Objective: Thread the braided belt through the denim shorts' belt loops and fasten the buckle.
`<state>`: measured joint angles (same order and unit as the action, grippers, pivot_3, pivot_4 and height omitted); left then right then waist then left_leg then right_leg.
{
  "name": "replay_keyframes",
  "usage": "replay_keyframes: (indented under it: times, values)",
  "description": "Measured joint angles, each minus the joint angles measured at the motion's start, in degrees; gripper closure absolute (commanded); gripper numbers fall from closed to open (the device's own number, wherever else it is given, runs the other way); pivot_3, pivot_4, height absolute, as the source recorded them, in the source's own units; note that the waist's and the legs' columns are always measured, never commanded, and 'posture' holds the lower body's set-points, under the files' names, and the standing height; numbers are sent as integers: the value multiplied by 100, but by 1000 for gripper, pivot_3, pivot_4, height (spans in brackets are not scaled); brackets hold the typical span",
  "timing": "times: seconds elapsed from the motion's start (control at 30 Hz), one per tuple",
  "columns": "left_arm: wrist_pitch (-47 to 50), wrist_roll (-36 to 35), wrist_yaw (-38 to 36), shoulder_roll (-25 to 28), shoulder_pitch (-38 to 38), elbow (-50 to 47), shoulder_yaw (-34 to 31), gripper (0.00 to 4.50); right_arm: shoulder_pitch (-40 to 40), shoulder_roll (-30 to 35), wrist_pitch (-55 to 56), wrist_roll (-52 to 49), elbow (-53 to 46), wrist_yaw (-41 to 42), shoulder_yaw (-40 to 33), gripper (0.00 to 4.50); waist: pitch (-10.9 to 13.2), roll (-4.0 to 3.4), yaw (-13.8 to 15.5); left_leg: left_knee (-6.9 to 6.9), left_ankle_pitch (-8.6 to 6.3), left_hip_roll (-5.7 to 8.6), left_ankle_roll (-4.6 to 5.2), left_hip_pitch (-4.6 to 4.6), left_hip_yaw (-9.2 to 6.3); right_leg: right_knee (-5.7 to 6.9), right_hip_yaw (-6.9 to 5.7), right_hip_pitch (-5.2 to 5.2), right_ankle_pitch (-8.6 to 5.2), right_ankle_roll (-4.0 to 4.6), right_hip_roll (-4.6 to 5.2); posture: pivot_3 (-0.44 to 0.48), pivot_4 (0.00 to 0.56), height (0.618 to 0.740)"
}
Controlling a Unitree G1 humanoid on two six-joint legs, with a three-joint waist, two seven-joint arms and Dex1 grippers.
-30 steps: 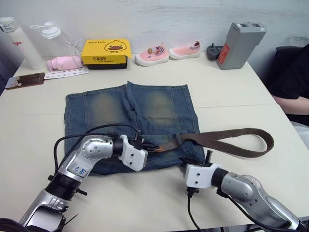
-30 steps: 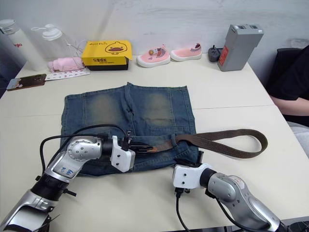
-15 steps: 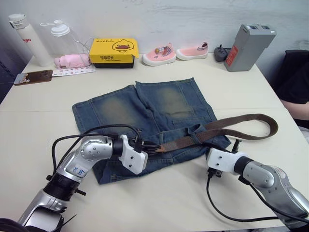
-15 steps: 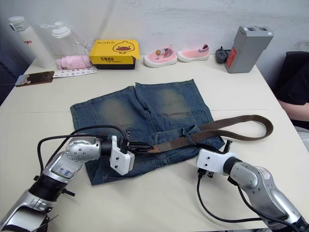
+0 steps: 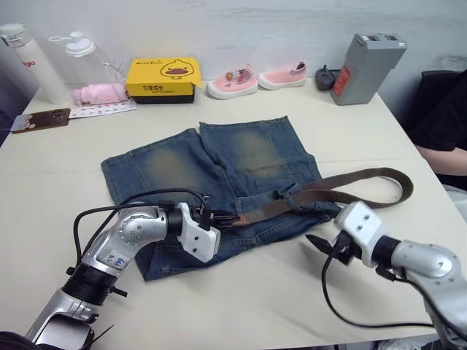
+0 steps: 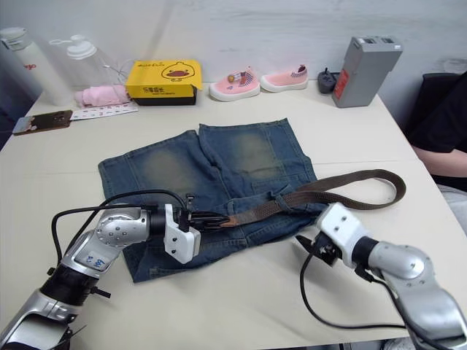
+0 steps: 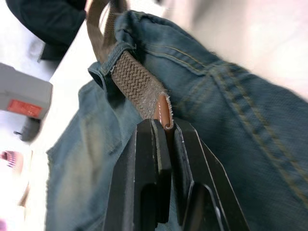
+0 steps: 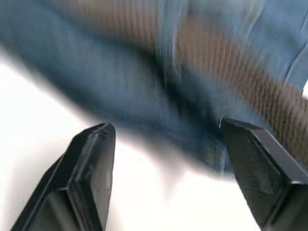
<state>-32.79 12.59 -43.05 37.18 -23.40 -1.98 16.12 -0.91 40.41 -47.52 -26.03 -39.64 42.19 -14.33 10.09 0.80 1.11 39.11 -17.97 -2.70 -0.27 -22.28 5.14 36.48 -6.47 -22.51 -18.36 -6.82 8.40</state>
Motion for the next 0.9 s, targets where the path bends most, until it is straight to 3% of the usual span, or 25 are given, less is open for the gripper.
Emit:
replay_keyframes:
  times: [0.1,0.2,0.27,0.37,0.53,0.83,0.9]
  values:
    - [-193,171,207,-19,5,93,-39,4500,-494,-369,-1123,-1162,-43,-271,-454,706,0,1,7,-3,-1,-5,-1,-4,0,3,-8,-1,-1,2,-3,0,150,703]
    - [-559,403,579,-78,-24,131,-137,4500,-882,-1272,-2551,-3860,376,-1641,-600,706,1,-3,13,-8,-1,-8,-1,-14,2,3,-9,-8,-1,2,6,0,150,703]
    - [-632,503,678,-75,-24,144,-157,4500,-808,-1440,-2478,-5306,668,-2833,-285,706,2,-5,17,-8,-4,-6,4,-15,14,4,-10,-8,-1,2,14,0,150,703]
    - [-764,659,749,-87,-25,189,-149,4500,-638,-1322,-2073,-6712,903,-4258,242,706,2,-5,15,-3,-10,-3,14,-17,23,2,-7,-8,1,-1,17,0,150,703]
    - [-777,756,792,-259,-76,213,-52,4500,-579,-1343,-1278,-7582,1278,-5638,841,706,1,-4,14,-3,-10,-3,14,-16,31,2,-8,-10,1,-2,10,0,150,703]
    - [-769,793,832,-273,-118,218,-30,4500,-780,-2064,-23,-8209,1675,-6711,1209,706,1,-5,7,-5,-10,-9,14,-26,33,3,-5,-22,1,-2,12,0,150,703]
    - [-769,792,835,-237,-116,218,-33,4500,-774,-2063,103,-8248,1697,-6790,1216,1202,1,-5,18,-4,-11,-9,16,-28,33,3,-5,-22,1,-2,14,0,150,703]
